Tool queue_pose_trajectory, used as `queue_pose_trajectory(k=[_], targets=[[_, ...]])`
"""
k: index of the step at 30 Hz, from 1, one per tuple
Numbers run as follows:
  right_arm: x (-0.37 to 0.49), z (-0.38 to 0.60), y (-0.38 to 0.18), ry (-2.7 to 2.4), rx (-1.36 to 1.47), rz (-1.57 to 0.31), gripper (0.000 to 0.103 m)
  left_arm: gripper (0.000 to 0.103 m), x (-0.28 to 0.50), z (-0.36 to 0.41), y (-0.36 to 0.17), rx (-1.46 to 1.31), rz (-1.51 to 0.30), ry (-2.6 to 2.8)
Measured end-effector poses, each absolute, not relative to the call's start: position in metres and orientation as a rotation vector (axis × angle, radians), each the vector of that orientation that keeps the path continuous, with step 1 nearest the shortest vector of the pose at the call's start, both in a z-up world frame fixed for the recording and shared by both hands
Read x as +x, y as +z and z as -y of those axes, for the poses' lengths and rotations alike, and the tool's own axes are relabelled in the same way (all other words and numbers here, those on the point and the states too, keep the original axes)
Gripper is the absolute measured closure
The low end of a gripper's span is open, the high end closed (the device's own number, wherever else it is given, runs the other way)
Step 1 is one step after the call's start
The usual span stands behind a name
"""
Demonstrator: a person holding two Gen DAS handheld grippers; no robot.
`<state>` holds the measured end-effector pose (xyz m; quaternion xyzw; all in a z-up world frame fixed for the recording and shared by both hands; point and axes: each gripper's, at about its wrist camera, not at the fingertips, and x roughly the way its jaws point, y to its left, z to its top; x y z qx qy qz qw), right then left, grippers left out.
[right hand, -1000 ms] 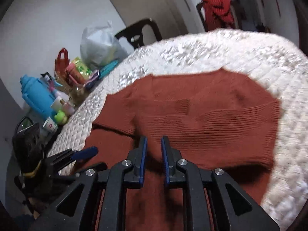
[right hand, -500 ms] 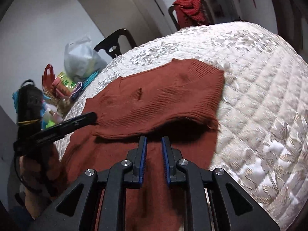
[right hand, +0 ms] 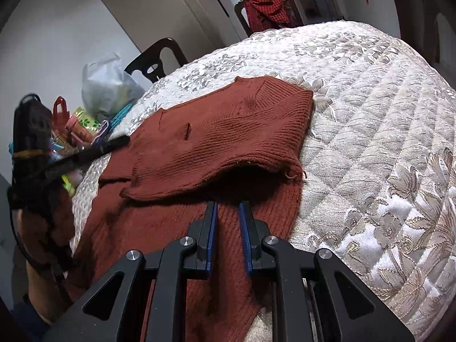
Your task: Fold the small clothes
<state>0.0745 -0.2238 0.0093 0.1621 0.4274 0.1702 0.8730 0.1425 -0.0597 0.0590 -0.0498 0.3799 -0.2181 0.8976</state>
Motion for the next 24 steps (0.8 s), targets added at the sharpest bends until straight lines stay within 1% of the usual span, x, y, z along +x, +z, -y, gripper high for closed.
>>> queue_pose_trajectory(k=[5, 6, 8, 9, 12, 15, 17, 18, 19, 20, 24], targets=[[0.075, 0.224, 0.009, 0.354, 0.337, -0.895, 0.087, 0.097, 0.149, 0.049, 0.042, -0.163, -0.856, -0.449], [0.075, 0.224, 0.009, 0.354, 0.336, -0.895, 0.087, 0.091, 0.148, 0.048, 0.037, -0.16, -0.869, -0.439], [0.075, 0.224, 0.009, 0.354, 0.336, -0.895, 0.087, 0.066, 0.147, 0.047, 0.026, -0.172, -0.904, -0.451], [0.075, 0.224, 0.009, 0.353, 0.335, -0.895, 0.087, 0.064, 0.146, 0.049, 0.021, -0.171, -0.917, -0.452], [0.076, 0.224, 0.008, 0.353, 0.339, -0.896, 0.087, 0.064, 0.142, 0.054, 0.016, -0.144, -0.91, -0.447], [0.076, 0.225, 0.007, 0.355, 0.344, -0.896, 0.087, 0.065, 0.137, 0.063, 0.016, -0.092, -0.893, -0.436], [0.076, 0.224, 0.007, 0.355, 0.344, -0.896, 0.087, 0.086, 0.135, 0.07, 0.017, -0.042, -0.884, -0.428], [0.076, 0.224, 0.007, 0.355, 0.344, -0.896, 0.087, 0.09, 0.135, 0.072, 0.019, -0.035, -0.883, -0.437], [0.076, 0.224, 0.007, 0.355, 0.346, -0.896, 0.087, 0.097, 0.135, 0.073, 0.021, -0.027, -0.88, -0.436], [0.076, 0.225, 0.007, 0.356, 0.348, -0.896, 0.087, 0.1, 0.134, 0.074, 0.025, -0.019, -0.869, -0.44], [0.075, 0.225, 0.007, 0.358, 0.351, -0.896, 0.087, 0.1, 0.136, 0.071, 0.049, -0.038, -0.796, -0.465]])
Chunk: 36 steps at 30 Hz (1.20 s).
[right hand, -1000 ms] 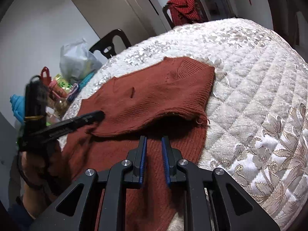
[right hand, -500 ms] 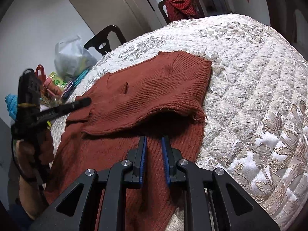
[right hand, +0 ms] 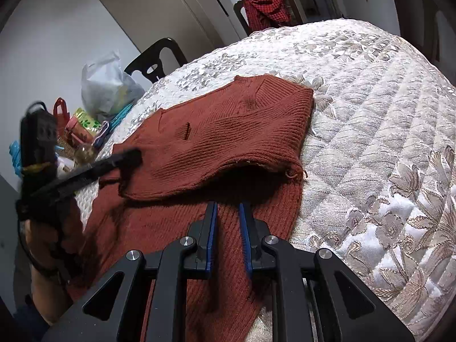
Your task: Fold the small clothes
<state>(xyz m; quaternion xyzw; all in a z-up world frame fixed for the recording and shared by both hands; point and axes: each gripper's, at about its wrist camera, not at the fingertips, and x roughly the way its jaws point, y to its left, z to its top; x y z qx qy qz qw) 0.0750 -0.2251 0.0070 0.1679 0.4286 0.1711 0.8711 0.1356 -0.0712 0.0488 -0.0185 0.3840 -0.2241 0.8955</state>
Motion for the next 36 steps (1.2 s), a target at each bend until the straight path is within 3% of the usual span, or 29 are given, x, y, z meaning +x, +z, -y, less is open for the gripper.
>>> queue_pose_trajectory(k=[18, 25, 33, 35, 36], targets=[[0.077, 0.223, 0.008, 0.35, 0.338, -0.899, 0.087, 0.098, 0.169, 0.051, 0.019, -0.065, -0.877, -0.382], [0.077, 0.221, 0.008, 0.346, 0.332, -0.899, 0.087, 0.099, 0.141, 0.052, 0.064, -0.075, -0.703, -0.459], [0.077, 0.221, 0.008, 0.344, 0.324, -0.899, 0.087, 0.098, 0.16, 0.037, 0.03, -0.095, -0.826, -0.362], [0.077, 0.22, 0.008, 0.339, 0.314, -0.899, 0.087, 0.093, 0.154, 0.046, 0.033, -0.048, -0.819, -0.37], [0.077, 0.219, 0.009, 0.335, 0.306, -0.899, 0.087, 0.077, 0.154, 0.05, 0.034, -0.023, -0.823, -0.368]])
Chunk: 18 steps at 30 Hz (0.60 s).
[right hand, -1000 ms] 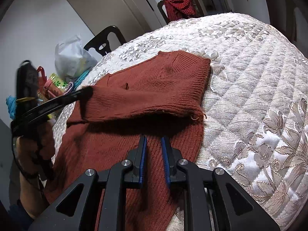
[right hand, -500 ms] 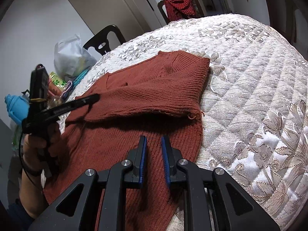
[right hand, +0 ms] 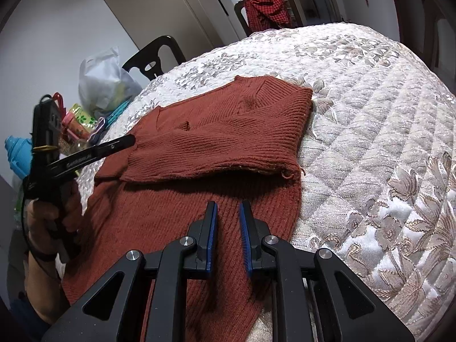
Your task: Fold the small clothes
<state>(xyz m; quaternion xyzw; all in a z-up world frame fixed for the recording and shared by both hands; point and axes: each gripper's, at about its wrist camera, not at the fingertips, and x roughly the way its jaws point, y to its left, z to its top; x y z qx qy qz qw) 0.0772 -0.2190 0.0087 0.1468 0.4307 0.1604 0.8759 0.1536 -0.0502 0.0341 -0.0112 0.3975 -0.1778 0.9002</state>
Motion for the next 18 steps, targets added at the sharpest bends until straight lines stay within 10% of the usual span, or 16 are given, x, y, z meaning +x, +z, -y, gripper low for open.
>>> queue_pose_trajectory(k=[2, 4, 6, 9, 18], targets=[[0.077, 0.216, 0.01, 0.327, 0.289, -0.899, 0.087, 0.049, 0.16, 0.057, 0.031, -0.003, -0.855, -0.366], [0.077, 0.216, 0.01, 0.324, 0.279, -0.899, 0.087, 0.049, 0.168, 0.062, 0.025, 0.003, -0.891, -0.35], [0.077, 0.215, 0.01, 0.325, 0.282, -0.9, 0.087, 0.052, 0.171, 0.07, 0.017, 0.045, -0.908, -0.334], [0.077, 0.216, 0.009, 0.331, 0.295, -0.9, 0.087, 0.096, 0.165, 0.082, 0.02, 0.085, -0.884, -0.388], [0.075, 0.217, 0.013, 0.322, 0.278, -0.886, 0.087, 0.089, 0.17, 0.068, 0.027, 0.073, -0.87, -0.373]])
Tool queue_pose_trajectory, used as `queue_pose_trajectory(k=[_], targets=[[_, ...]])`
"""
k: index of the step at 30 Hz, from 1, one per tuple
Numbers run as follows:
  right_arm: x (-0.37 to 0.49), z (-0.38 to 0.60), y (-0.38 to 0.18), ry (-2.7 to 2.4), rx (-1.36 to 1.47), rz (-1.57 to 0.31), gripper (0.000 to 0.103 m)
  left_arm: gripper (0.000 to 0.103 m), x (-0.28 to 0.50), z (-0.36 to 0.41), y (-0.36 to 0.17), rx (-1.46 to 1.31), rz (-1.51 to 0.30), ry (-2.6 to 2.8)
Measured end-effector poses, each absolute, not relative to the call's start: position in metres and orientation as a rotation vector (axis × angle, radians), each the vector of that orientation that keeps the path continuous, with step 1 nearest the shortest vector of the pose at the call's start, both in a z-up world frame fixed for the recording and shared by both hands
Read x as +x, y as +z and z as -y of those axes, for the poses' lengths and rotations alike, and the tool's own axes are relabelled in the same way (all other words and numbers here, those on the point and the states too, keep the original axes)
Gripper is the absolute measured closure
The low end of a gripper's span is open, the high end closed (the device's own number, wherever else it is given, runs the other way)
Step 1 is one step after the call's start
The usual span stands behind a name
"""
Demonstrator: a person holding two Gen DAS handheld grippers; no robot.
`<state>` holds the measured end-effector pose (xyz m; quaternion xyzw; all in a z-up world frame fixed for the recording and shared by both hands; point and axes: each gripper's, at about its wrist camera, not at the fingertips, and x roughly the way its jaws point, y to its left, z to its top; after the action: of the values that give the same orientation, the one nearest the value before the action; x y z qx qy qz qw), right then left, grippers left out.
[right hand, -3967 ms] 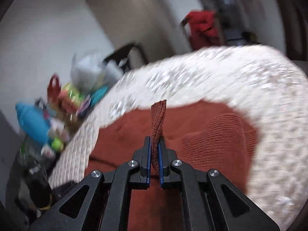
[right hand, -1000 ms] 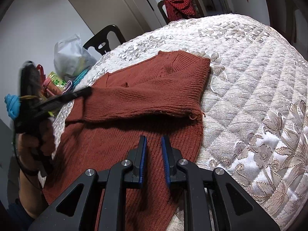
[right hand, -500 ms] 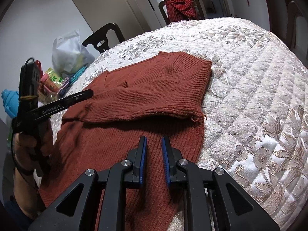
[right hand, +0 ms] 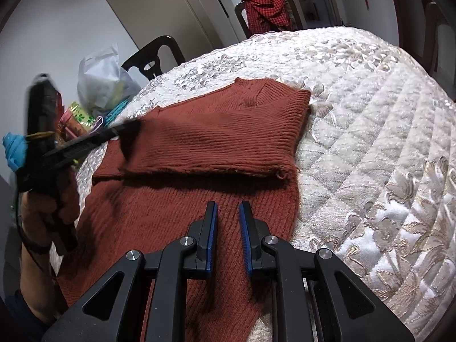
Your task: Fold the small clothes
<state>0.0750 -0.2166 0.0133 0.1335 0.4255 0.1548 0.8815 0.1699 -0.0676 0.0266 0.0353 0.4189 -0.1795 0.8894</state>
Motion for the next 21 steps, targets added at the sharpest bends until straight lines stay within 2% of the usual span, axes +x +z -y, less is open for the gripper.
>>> queue_pose_trajectory(k=[2, 3, 8, 10, 12, 15, 21], targets=[[0.071, 0.216, 0.022, 0.325, 0.263, -0.853, 0.087, 0.074, 0.169, 0.061, 0.02, 0.079, -0.872, -0.337], [0.069, 0.218, 0.029, 0.331, 0.27, -0.825, 0.087, 0.072, 0.167, 0.056, 0.021, 0.049, -0.864, -0.332], [0.08, 0.223, 0.053, 0.288, 0.223, -0.753, 0.087, 0.071, 0.15, 0.052, 0.039, -0.024, -0.794, -0.358], [0.093, 0.223, 0.045, 0.257, 0.18, -0.797, 0.087, 0.071, 0.141, 0.062, 0.036, -0.006, -0.801, -0.412], [0.105, 0.221, 0.022, 0.207, 0.134, -0.921, 0.087, 0.071, 0.136, 0.068, 0.025, 0.028, -0.844, -0.441], [0.095, 0.217, 0.016, 0.214, 0.057, -0.92, 0.089, 0.071, 0.126, 0.072, 0.015, 0.072, -0.851, -0.44], [0.098, 0.227, 0.034, 0.233, 0.136, -0.848, 0.089, 0.071, 0.13, 0.071, 0.026, 0.071, -0.819, -0.402]])
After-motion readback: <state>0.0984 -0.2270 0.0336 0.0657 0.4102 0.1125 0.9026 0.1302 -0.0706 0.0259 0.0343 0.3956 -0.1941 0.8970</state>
